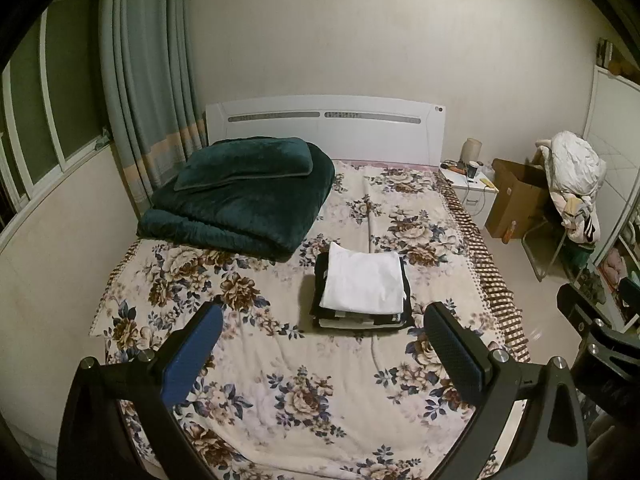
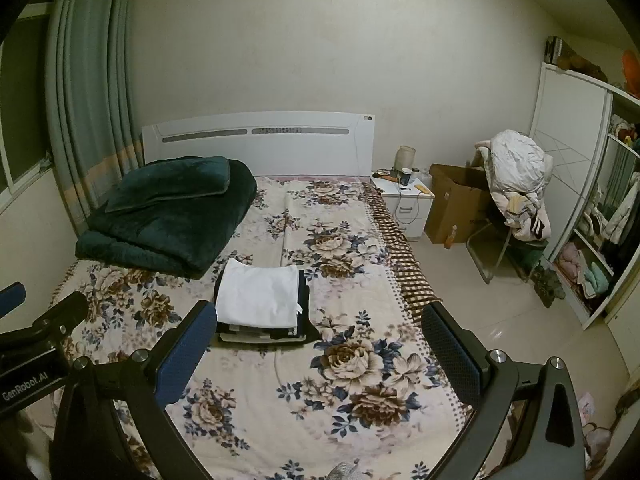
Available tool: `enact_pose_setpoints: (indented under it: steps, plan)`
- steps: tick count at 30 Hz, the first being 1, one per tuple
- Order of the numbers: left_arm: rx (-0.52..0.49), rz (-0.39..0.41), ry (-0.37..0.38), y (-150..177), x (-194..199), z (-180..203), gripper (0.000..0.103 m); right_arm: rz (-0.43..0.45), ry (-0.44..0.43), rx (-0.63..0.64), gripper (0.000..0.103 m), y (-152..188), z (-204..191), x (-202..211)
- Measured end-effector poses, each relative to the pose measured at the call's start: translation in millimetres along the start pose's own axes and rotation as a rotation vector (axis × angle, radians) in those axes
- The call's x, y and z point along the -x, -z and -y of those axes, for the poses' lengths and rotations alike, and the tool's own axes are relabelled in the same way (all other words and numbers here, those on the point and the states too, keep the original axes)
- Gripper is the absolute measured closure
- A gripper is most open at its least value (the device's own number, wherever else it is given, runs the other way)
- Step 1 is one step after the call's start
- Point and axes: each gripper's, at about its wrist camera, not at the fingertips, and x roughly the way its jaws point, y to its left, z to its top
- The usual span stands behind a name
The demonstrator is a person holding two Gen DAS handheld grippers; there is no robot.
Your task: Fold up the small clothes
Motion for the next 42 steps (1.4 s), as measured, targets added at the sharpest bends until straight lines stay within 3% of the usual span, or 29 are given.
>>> enact_pose_setpoints:
  steps: [42]
  plan:
    - [0.004, -0.001, 0.001, 0, 1, 0, 0.000, -0.010, -0.024, 0.003, 0.000, 13, -11, 0]
